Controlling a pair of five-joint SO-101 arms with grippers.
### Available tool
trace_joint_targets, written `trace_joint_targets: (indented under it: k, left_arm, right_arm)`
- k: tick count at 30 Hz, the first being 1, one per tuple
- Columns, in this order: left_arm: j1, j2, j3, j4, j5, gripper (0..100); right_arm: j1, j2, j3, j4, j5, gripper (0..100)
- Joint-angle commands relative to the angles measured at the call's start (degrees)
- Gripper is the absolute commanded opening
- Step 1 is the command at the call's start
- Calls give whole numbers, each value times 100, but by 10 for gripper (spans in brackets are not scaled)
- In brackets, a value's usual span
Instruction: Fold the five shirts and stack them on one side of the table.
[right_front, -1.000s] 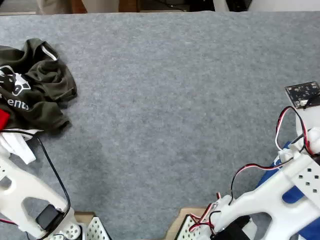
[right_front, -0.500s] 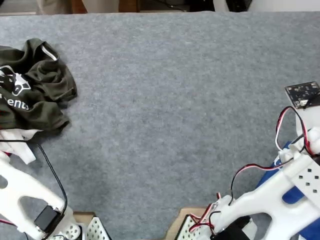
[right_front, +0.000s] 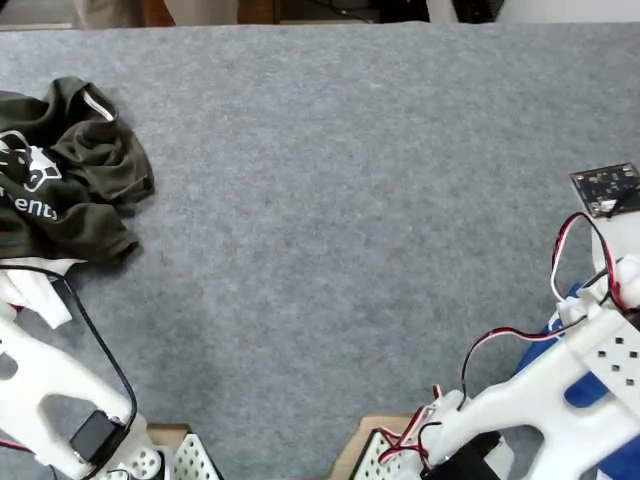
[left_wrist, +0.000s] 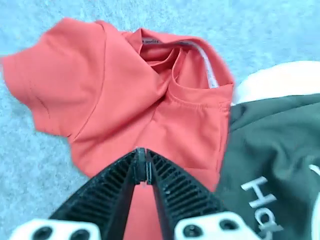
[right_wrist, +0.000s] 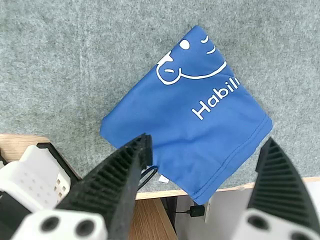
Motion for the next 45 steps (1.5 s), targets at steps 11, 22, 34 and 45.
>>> trace_joint_targets:
  k: [11,22,34,45]
  left_arm:
    - [-26,1341,703,-44,-9,300]
    - [-70,2026,62,-26,-879,12]
    - [-334,347,-334,211,-844,19]
    - [571,-1877,-299,211,-589,19]
  right_arm:
    - [-84,-171,-31,79,-70,325]
    - [-92,-171,-31,79,-53,325]
    - [-92,-171,-4,79,-62,325]
    - [-127,-154,4,79,-290,325]
